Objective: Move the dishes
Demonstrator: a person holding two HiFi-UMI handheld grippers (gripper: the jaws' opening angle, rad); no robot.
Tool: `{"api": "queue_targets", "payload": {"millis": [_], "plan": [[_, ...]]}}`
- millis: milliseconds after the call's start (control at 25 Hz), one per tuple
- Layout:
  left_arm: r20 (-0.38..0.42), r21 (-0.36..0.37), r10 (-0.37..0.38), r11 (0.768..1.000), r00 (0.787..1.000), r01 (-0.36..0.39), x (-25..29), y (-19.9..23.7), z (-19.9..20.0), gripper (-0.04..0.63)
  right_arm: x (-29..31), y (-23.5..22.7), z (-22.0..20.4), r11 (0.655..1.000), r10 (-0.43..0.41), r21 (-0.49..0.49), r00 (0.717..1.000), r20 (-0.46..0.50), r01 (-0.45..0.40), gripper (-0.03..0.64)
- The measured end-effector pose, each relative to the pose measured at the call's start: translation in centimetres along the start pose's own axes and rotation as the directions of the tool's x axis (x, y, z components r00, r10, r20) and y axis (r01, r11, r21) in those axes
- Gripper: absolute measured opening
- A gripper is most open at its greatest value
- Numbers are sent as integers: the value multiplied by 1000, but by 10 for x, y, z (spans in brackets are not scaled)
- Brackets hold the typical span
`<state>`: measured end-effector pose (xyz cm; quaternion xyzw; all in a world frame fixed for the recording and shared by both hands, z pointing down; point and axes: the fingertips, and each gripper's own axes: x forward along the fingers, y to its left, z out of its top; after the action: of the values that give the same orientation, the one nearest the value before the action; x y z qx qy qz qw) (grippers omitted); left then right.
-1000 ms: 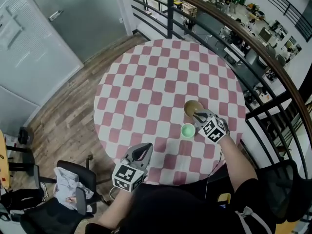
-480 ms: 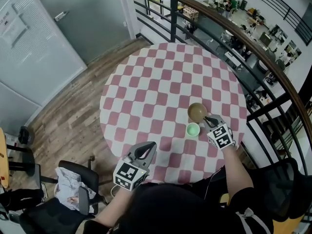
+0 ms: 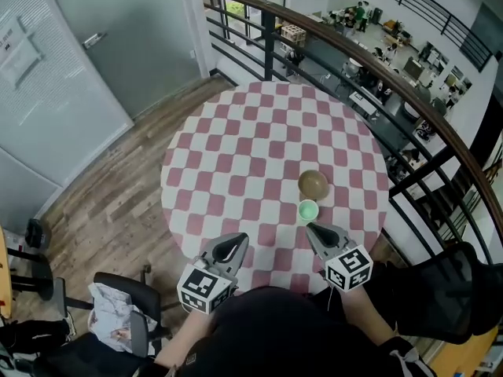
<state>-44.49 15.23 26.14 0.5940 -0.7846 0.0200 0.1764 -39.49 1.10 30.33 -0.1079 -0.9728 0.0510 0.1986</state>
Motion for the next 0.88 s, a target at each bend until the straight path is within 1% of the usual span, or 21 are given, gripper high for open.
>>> {"api": "queue_targets", "payload": {"millis": [80, 160, 240, 360, 480, 600, 640, 800, 880], "plan": [[7, 13, -38, 999, 999, 38, 1, -3, 7, 0, -6, 22, 15, 1000, 6, 18, 999, 36, -7, 26], [37, 8, -71, 997, 997, 71, 0, -9, 19, 0, -9, 38, 26, 1000, 3, 8, 998, 62, -4, 26], [88, 9, -80, 997, 993, 79, -5, -11, 34, 0, -10, 51, 32, 1000, 3, -18, 997, 82, -2, 26], [142, 36, -77, 997, 987, 72, -14, -12, 53, 0, -9, 62, 36, 999, 9, -52, 996, 88, -4, 26], [136, 79, -91, 994, 987, 80, -20, -11, 58, 0, -13, 67, 41, 998, 1, -61, 995, 104, 5, 26], [104, 139, -76, 988, 992, 61, -21, -8, 51, 0, -18, 68, 48, 997, -5, -69, 991, 137, 15, 26], [100, 141, -75, 988, 992, 61, -21, -8, 49, 0, -18, 68, 49, 997, -7, -71, 990, 142, 17, 26], [135, 38, -122, 992, 983, 118, -23, -8, 48, 0, -18, 70, 42, 998, -20, -63, 992, 123, 28, 26], [143, 29, -135, 991, 980, 133, -24, -10, 48, 0, -19, 72, 38, 998, -23, -58, 993, 113, 29, 26]]}}
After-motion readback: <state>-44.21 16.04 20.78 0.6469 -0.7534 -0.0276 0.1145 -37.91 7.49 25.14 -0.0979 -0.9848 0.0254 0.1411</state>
